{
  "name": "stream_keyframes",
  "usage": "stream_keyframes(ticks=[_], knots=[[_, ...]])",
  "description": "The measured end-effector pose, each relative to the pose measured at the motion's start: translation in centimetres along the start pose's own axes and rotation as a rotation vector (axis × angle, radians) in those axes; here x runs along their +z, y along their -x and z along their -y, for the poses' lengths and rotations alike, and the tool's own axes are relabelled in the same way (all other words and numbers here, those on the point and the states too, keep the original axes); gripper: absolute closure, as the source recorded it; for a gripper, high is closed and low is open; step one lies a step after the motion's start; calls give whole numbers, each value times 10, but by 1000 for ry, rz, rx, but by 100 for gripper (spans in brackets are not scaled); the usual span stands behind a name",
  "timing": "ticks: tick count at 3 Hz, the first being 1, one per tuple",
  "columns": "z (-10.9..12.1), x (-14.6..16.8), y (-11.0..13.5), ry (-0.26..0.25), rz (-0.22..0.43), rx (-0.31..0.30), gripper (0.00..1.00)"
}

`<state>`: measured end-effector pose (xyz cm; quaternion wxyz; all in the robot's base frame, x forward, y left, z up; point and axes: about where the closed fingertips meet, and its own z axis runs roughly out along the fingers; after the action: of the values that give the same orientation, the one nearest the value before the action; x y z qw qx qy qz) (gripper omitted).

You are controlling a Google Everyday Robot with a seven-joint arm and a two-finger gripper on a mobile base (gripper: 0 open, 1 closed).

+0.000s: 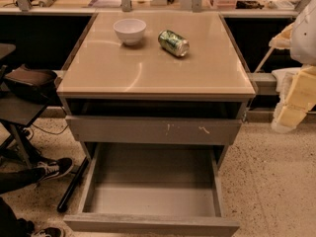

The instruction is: Close middle drawer

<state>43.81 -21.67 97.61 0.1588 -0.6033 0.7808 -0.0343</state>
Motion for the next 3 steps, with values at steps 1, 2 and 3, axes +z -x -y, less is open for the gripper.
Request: stream_keyframes(ticks=[1, 2, 3], knots=[[0, 0, 0, 0, 0, 0, 0], [-11, 9, -1, -8, 25, -9, 0], [-45, 31, 2, -13, 114, -19, 0]])
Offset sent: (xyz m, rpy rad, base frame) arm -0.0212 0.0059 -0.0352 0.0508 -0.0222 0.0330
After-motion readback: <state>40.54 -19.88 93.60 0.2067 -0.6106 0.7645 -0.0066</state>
